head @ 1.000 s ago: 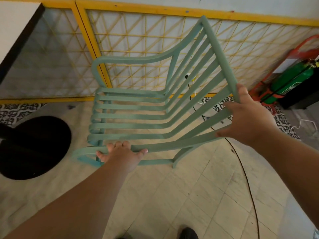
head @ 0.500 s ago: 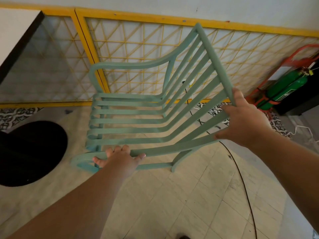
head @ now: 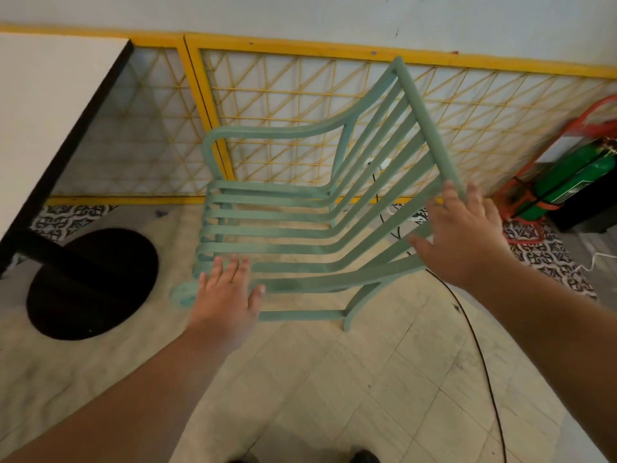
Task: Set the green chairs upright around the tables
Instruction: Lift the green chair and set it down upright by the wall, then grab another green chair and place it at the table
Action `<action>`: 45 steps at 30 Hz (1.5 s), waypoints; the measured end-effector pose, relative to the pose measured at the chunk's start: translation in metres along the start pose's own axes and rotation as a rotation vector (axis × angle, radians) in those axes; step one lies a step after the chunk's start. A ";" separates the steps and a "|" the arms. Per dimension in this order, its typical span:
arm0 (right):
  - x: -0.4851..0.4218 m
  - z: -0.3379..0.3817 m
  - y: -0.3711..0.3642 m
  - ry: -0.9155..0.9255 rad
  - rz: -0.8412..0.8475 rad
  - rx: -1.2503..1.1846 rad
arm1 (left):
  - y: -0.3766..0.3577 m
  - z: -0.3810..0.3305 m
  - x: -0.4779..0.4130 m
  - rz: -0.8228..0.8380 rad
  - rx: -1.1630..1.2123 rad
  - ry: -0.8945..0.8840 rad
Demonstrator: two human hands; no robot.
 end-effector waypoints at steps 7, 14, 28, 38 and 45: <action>0.054 0.050 0.097 0.107 -0.174 -0.413 | 0.135 -0.035 0.047 -0.138 -0.015 -0.088; 0.085 0.058 0.143 0.144 -0.179 -0.365 | 0.222 -0.039 0.076 -0.207 -0.012 -0.102; 0.143 0.149 0.136 0.674 -0.140 -0.253 | 0.166 0.032 0.251 -0.297 0.156 0.330; 0.252 0.287 0.168 1.061 -0.156 -0.274 | 0.155 0.131 0.422 -0.514 0.269 0.682; 0.339 0.382 0.188 1.126 -0.176 -0.305 | 0.171 0.213 0.527 -0.527 0.256 0.740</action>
Point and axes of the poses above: each hand's wrist, its own x-axis away from the middle knuckle, its own y-axis out of the back of the hand, z = x × y, the point moved 1 cm from there along -x, towards the middle knuckle, and after that the axes turned 10 degrees about x, right-handed, at the moved point
